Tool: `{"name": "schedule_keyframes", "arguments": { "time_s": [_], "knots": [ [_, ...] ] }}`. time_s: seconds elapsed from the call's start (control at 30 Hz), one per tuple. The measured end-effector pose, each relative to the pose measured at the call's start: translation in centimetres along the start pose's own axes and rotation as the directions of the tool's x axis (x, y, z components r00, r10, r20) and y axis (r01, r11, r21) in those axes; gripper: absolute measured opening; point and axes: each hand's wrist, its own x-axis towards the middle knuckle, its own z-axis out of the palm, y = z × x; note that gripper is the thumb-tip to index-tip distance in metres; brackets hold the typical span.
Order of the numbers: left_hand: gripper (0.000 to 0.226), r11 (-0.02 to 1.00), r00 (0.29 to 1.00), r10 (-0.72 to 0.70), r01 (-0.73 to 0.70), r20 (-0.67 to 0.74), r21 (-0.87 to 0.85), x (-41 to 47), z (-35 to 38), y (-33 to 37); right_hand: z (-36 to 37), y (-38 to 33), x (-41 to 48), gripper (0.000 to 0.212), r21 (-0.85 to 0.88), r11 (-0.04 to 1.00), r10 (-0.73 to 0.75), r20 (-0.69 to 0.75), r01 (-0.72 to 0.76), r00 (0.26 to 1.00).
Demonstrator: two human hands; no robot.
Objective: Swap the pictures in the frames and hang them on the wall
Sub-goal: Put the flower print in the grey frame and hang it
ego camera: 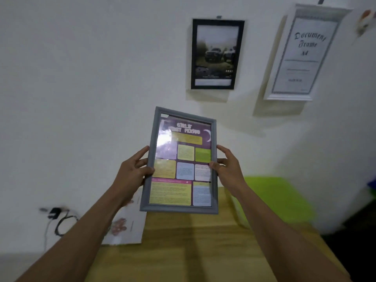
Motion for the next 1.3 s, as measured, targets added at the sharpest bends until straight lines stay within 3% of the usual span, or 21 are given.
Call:
{"name": "schedule_keyframes", "arguments": {
  "time_s": [0.17, 0.3, 0.4, 0.5, 0.63, 0.87, 0.97, 1.07, 1.13, 1.2, 1.3],
  "knots": [
    [0.056, 0.997, 0.997, -0.069, 0.070, -0.045, 0.013, -2.4, 0.2, -5.1, 2.7, 6.0, -3.0, 0.041, -0.088, 0.982, 0.167, -0.016, -0.168, 0.986],
    [0.063, 0.987, 0.998, -0.060, 0.061, -0.011, 0.151, -4.2, 0.3, -8.2, 6.1, 7.3, -5.3, 0.036, -0.211, 0.953, 0.226, 0.027, -0.216, 0.974],
    [0.065, 0.960, 0.998, -0.012, -0.004, 0.055, 0.282, -5.4, 1.0, -9.4, 8.7, 5.9, -6.9, 0.038, -0.128, 0.969, 0.229, 0.124, -0.213, 0.966],
    [0.067, 0.954, 0.988, -0.004, -0.042, 0.152, 0.297, -6.5, 2.0, -10.1, 10.4, 5.1, -7.9, 0.049, -0.013, 0.963, 0.264, 0.220, -0.268, 0.939],
    [0.068, 0.959, 0.975, -0.007, -0.058, 0.224, 0.279, -7.6, 4.0, -10.3, 10.2, 6.4, -8.3, 0.074, 0.072, 0.936, 0.332, 0.155, -0.346, 0.931],
    [0.055, 0.946, 0.972, -0.010, -0.067, 0.235, 0.317, -7.4, 8.1, -12.6, 7.7, 8.1, -6.9, 0.040, -0.002, 0.948, 0.316, 0.077, -0.317, 0.945],
    [0.051, 0.918, 0.984, -0.027, -0.045, 0.175, 0.394, -5.9, 8.8, -13.9, 5.7, 9.6, -5.5, 0.050, 0.011, 0.950, 0.310, 0.062, -0.311, 0.949],
    [0.056, 0.855, 0.995, -0.096, 0.098, -0.030, 0.509, -2.9, 8.0, -15.8, 3.5, 11.1, -4.2, 0.058, 0.015, 0.940, 0.338, 0.106, -0.341, 0.935],
    [0.067, 0.806, 0.952, -0.290, 0.296, -0.094, 0.513, -0.9, 7.3, -17.1, 2.4, 12.3, -3.2, 0.056, 0.026, 0.928, 0.365, 0.140, -0.372, 0.920],
    [0.074, 0.772, 0.868, -0.493, 0.471, -0.066, 0.426, 0.3, 6.8, -18.2, 1.7, 13.9, -2.3, 0.060, 0.065, 0.909, 0.393, 0.191, -0.412, 0.899],
    [0.070, 0.770, 0.780, -0.622, 0.594, 0.066, 0.235, 0.8, 6.5, -19.3, 1.1, 16.2, -1.3, 0.069, 0.109, 0.864, 0.455, 0.250, -0.492, 0.855]
  ]
}}
